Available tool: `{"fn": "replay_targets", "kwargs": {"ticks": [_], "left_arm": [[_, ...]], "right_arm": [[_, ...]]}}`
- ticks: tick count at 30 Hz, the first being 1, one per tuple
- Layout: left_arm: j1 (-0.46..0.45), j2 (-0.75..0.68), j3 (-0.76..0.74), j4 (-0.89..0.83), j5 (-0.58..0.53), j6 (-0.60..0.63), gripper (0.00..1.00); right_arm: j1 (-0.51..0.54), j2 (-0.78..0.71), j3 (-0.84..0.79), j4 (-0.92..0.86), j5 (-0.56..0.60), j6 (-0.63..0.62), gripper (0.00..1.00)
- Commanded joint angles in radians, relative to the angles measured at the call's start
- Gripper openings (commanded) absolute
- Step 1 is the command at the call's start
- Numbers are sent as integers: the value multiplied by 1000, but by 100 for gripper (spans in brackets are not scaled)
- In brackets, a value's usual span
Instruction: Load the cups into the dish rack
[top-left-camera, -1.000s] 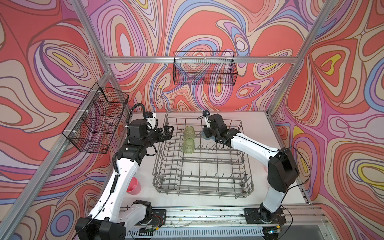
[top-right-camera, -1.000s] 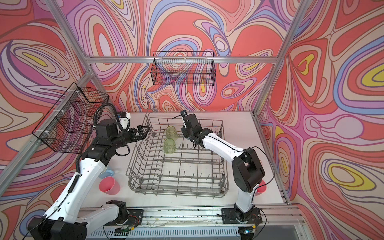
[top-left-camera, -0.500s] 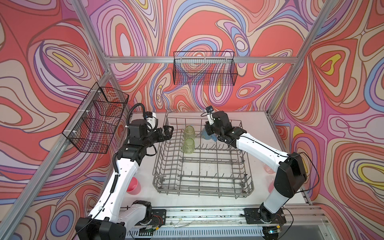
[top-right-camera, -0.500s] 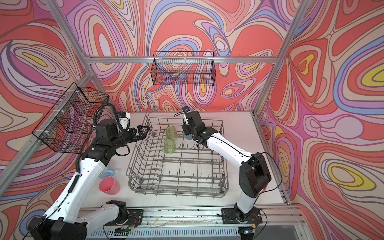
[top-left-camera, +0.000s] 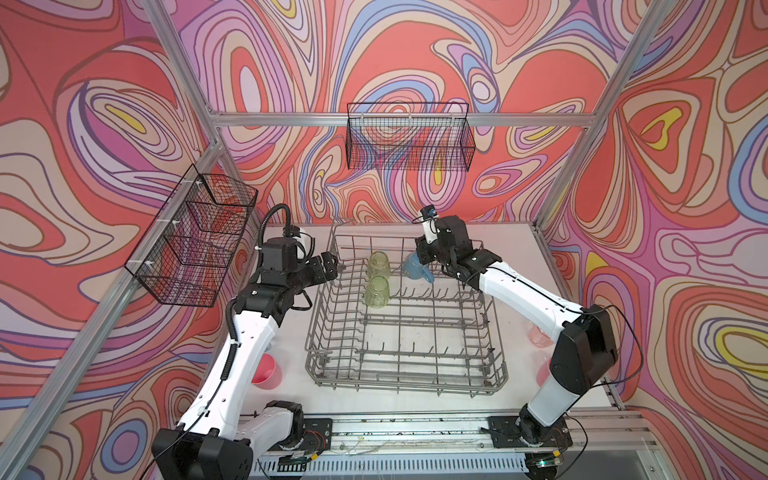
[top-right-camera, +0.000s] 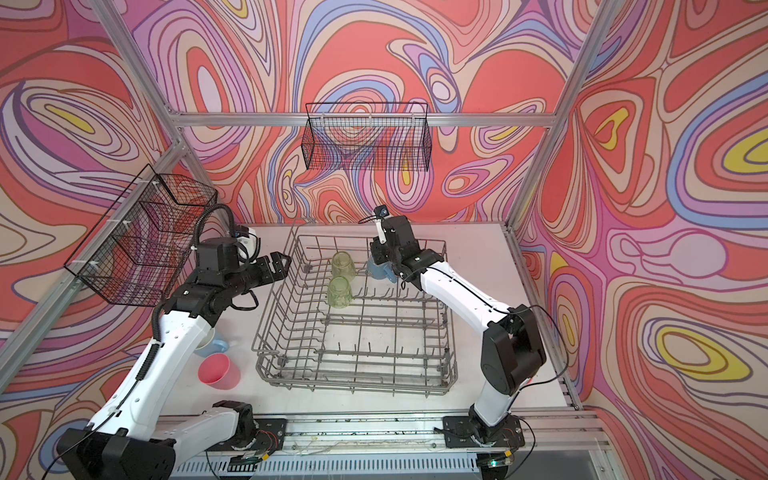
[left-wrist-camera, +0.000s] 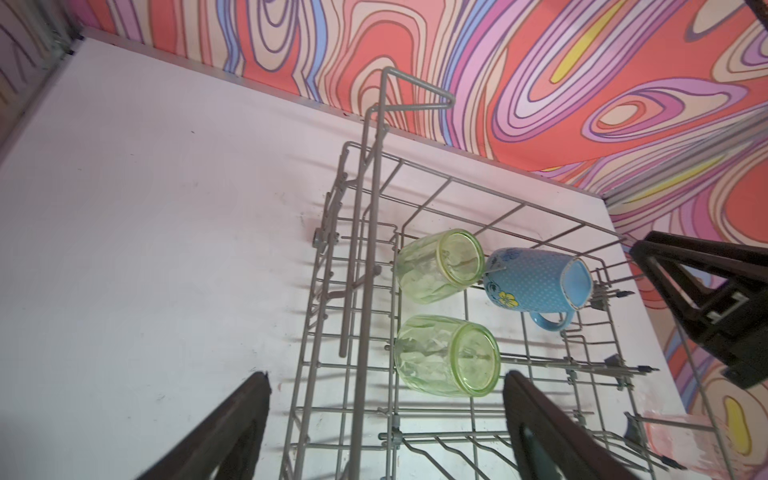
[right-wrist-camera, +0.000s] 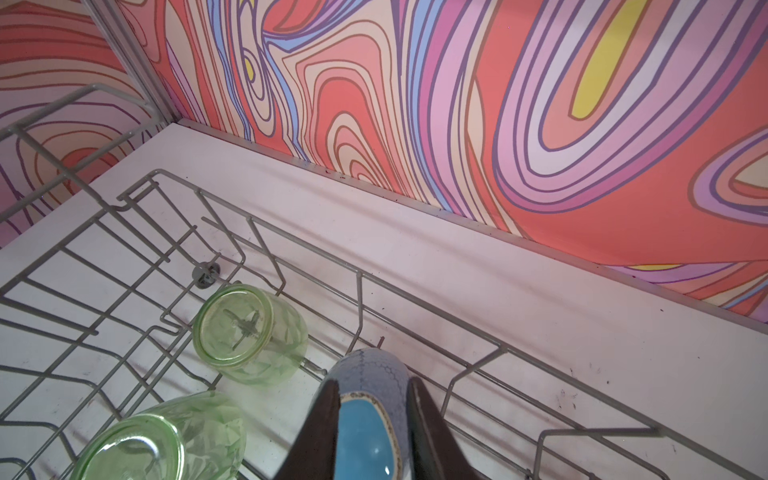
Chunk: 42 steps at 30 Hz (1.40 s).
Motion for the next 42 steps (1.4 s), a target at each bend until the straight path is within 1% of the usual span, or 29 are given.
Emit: {"fn": "replay_targets", "kwargs": {"ticks": [1, 6, 10, 15, 17, 19, 21, 23, 26, 30, 33, 37, 40, 42], "left_arm": [[-6, -8, 64, -132, -132, 32, 89], [-7, -18, 74, -257, -269, 48, 89], [-6, -20, 79, -361, -370, 51, 89], [-5, -29, 60, -462, -485, 61, 89], [9, -25, 43, -491, -538, 67, 90], [39, -18, 21, -503, -544, 69, 90], [65, -8, 3, -502, -549, 69, 89], [91, 13, -23, -490, -561, 77, 84], [133, 55, -58, -479, -577, 83, 81], [155, 86, -89, -459, -566, 57, 78], [198, 119, -111, -452, -530, 42, 77], [253, 139, -143, -424, -492, 29, 74], [273, 146, -154, -413, -493, 18, 73], [280, 145, -161, -407, -515, 16, 72]], "right_arm": [[-8, -42, -44, 34, -52, 24, 29], [-12, -99, -142, 116, -133, 13, 31], [-12, -132, -200, 165, -168, 0, 33], [-11, -151, -267, 226, -218, -1, 34], [-9, -148, -288, 248, -252, 7, 34], [-6, -144, -302, 265, -285, 10, 35], [8, -140, -309, 272, -293, -4, 35], [26, -138, -313, 274, -302, -24, 35], [56, -139, -328, 285, -330, -56, 35], [80, -155, -363, 326, -391, -81, 36], [87, -166, -382, 348, -436, -91, 36], [93, -178, -395, 353, -430, -116, 36], [94, -185, -403, 361, -431, -122, 37], [94, -187, -405, 367, -435, -122, 36]]}}
